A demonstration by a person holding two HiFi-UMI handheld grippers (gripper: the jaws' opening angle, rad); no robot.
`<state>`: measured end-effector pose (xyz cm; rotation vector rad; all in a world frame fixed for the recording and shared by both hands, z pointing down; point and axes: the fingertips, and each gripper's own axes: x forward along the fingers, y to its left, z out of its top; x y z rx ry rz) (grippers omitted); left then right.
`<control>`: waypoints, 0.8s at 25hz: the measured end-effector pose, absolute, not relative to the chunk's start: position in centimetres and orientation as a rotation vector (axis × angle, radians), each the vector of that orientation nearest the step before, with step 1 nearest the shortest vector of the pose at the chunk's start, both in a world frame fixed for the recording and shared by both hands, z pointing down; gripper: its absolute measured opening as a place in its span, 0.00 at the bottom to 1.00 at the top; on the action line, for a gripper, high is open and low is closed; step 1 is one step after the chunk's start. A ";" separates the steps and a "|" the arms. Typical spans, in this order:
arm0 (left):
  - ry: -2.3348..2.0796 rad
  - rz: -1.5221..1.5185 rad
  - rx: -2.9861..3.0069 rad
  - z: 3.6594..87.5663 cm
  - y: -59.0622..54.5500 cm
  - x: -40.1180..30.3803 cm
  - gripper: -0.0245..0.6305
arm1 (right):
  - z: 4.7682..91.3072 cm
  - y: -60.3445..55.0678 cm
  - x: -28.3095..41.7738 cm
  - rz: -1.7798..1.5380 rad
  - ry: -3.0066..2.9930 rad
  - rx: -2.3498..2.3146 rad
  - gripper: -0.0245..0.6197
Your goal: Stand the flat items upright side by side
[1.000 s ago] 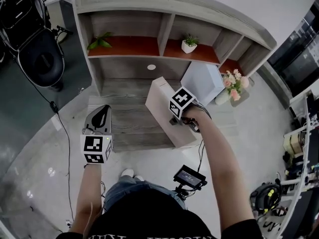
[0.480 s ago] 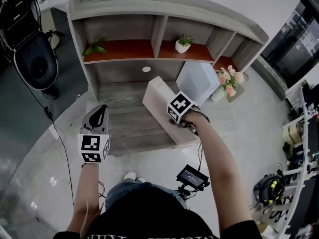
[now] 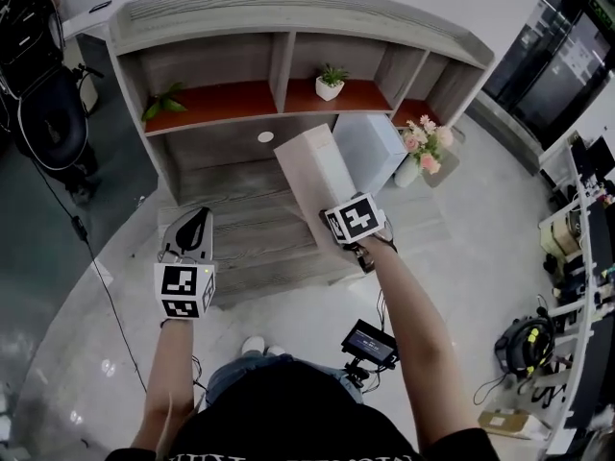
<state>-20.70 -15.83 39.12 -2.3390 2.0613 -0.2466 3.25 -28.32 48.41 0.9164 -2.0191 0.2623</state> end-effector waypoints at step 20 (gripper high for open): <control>1.950 -0.309 -2.440 40.8 -17.1 -19.2 0.05 | 50.7 -28.6 6.4 0.431 -2.157 1.398 0.51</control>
